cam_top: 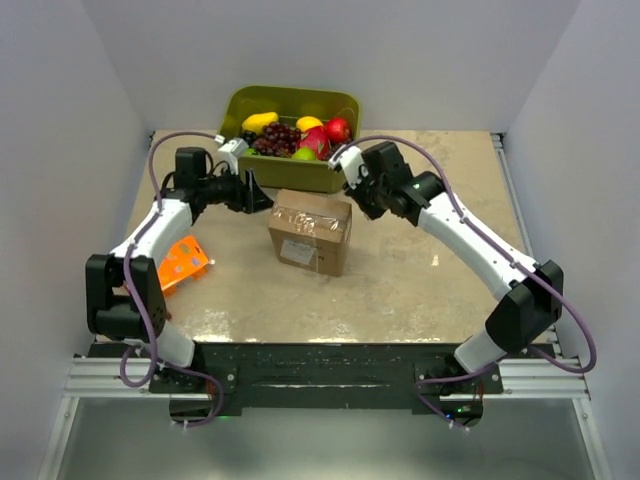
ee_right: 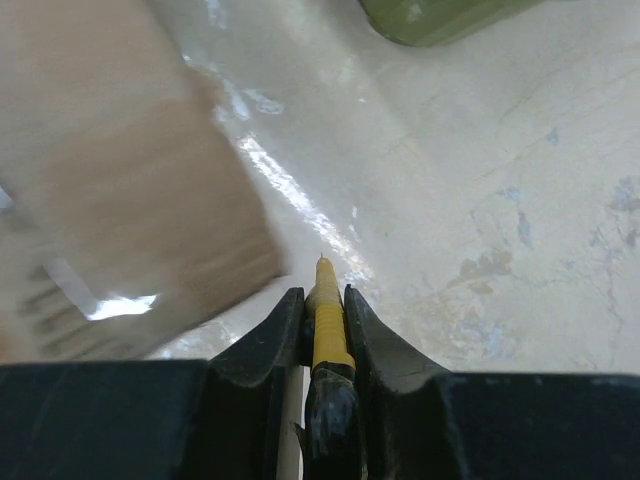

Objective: Unpack the express box

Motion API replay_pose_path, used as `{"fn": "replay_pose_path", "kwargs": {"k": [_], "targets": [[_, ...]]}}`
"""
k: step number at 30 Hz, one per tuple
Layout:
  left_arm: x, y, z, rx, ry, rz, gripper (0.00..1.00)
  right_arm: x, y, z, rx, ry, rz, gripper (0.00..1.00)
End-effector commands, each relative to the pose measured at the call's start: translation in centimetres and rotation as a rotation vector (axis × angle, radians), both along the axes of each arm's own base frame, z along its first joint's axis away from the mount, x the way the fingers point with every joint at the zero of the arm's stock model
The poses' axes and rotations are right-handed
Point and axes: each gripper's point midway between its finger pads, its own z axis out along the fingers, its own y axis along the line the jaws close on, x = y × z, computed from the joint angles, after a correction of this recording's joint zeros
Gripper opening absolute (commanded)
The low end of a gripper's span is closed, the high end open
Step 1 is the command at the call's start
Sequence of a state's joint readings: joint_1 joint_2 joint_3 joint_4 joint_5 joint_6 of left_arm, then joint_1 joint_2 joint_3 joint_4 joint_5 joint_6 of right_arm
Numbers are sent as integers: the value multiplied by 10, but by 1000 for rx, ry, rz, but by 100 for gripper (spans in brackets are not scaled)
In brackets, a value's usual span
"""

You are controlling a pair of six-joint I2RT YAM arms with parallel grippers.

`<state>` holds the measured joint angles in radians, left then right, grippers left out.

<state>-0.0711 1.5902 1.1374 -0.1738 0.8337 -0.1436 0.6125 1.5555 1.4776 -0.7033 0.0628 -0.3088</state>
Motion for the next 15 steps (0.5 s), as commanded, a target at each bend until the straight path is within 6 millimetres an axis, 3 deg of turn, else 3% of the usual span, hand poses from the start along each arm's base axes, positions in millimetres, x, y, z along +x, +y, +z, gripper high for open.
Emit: {"fn": "replay_pose_path", "kwargs": {"k": [1, 2, 6, 8, 9, 11, 12, 14, 15], "targets": [[-21, 32, 21, 89, 25, 85, 68, 34, -42, 32, -10, -55, -137, 0], [-25, 40, 32, 85, 7, 106, 69, 42, -56, 35, -17, -56, -175, 0], [-37, 38, 68, -38, -54, 87, 75, 70, -59, 80, 21, -184, -200, 0], [-52, 25, 79, -127, -60, 10, 92, 81, -54, 91, 45, -216, -205, 0], [-52, 19, 89, -166, -112, -34, 100, 87, -51, 106, 67, -247, -209, 0], [-62, 8, 88, -233, -72, -99, 100, 97, -44, 105, 75, -237, -210, 0], [-61, 6, 86, -226, -74, -111, 100, 101, -42, 119, 96, -264, -211, 0], [-56, 3, 83, -217, -71, -116, 100, 108, -37, 120, 108, -266, -211, 0], [-54, 3, 77, -205, -47, -107, 100, 111, -36, 131, 122, -289, -215, 0]]}}
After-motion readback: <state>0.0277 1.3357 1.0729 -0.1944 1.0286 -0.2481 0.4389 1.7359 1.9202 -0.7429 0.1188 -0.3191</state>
